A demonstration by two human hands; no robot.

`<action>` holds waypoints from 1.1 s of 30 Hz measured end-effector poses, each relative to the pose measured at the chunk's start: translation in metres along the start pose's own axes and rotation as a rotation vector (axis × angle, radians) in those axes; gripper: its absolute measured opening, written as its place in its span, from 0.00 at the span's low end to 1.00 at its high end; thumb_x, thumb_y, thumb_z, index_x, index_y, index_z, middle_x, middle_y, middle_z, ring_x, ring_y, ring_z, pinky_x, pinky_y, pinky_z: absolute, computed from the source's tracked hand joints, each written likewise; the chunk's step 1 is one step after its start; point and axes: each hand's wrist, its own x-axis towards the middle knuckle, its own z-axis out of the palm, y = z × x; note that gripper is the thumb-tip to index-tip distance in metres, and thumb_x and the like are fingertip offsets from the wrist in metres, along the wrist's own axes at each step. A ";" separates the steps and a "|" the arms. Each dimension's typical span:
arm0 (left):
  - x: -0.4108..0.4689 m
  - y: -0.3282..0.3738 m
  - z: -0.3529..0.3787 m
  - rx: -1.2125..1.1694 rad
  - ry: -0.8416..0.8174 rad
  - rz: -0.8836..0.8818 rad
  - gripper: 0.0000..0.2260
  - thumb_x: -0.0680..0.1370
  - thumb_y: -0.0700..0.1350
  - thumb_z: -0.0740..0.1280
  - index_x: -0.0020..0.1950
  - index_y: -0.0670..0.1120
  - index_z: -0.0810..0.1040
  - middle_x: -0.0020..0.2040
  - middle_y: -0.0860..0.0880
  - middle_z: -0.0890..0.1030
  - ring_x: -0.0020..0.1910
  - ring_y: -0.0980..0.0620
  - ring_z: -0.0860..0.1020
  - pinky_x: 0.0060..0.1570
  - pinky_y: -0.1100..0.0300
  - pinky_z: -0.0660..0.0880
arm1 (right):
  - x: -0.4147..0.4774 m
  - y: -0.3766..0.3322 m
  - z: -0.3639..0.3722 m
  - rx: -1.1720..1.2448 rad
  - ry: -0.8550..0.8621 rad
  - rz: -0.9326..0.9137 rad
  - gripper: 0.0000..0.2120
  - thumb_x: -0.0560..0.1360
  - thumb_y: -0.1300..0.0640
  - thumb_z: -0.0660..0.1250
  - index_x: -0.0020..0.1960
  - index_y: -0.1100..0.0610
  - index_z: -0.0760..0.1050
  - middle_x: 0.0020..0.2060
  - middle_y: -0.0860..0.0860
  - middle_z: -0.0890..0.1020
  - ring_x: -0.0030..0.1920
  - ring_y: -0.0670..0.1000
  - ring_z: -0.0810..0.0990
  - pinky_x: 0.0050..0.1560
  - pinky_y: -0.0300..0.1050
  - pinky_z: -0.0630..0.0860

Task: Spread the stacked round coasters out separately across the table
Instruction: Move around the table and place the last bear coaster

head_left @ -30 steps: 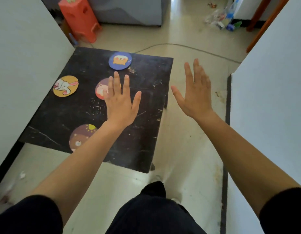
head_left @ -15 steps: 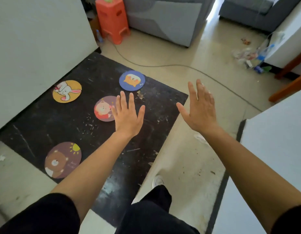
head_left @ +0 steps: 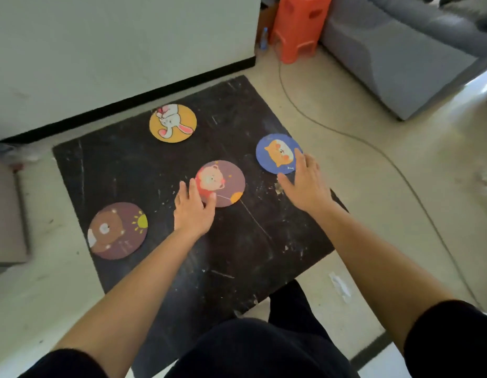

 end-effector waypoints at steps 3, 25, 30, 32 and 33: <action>0.024 -0.008 0.013 -0.126 -0.050 -0.182 0.34 0.79 0.55 0.62 0.79 0.43 0.52 0.79 0.39 0.54 0.77 0.39 0.54 0.74 0.45 0.55 | 0.043 -0.012 0.030 0.144 -0.187 0.070 0.36 0.78 0.46 0.64 0.79 0.54 0.51 0.73 0.56 0.67 0.65 0.63 0.74 0.59 0.59 0.75; 0.077 0.005 0.054 -0.425 0.143 -0.578 0.15 0.75 0.42 0.69 0.62 0.46 0.79 0.54 0.47 0.82 0.52 0.49 0.79 0.52 0.55 0.76 | 0.085 -0.006 0.128 0.738 -0.726 0.368 0.09 0.76 0.55 0.69 0.55 0.56 0.82 0.37 0.48 0.79 0.40 0.48 0.76 0.39 0.42 0.74; 0.003 0.006 0.050 -0.984 0.197 -0.640 0.06 0.78 0.37 0.65 0.51 0.46 0.79 0.49 0.43 0.82 0.43 0.47 0.79 0.42 0.52 0.74 | 0.050 -0.001 0.098 0.901 -0.737 0.468 0.13 0.75 0.50 0.70 0.59 0.51 0.77 0.52 0.50 0.82 0.51 0.49 0.80 0.44 0.45 0.77; -0.029 0.004 0.047 -1.090 0.190 -0.634 0.08 0.79 0.36 0.63 0.49 0.48 0.77 0.47 0.46 0.82 0.40 0.50 0.78 0.38 0.57 0.73 | 0.026 0.003 0.088 0.905 -0.801 0.465 0.12 0.76 0.50 0.69 0.58 0.49 0.77 0.54 0.49 0.82 0.54 0.51 0.80 0.48 0.47 0.76; -0.046 0.002 0.047 -1.123 0.185 -0.627 0.08 0.80 0.35 0.62 0.49 0.48 0.76 0.46 0.46 0.81 0.39 0.51 0.78 0.37 0.59 0.74 | 0.013 0.006 0.085 0.898 -0.823 0.440 0.10 0.76 0.51 0.69 0.57 0.48 0.77 0.52 0.50 0.82 0.52 0.50 0.81 0.47 0.47 0.76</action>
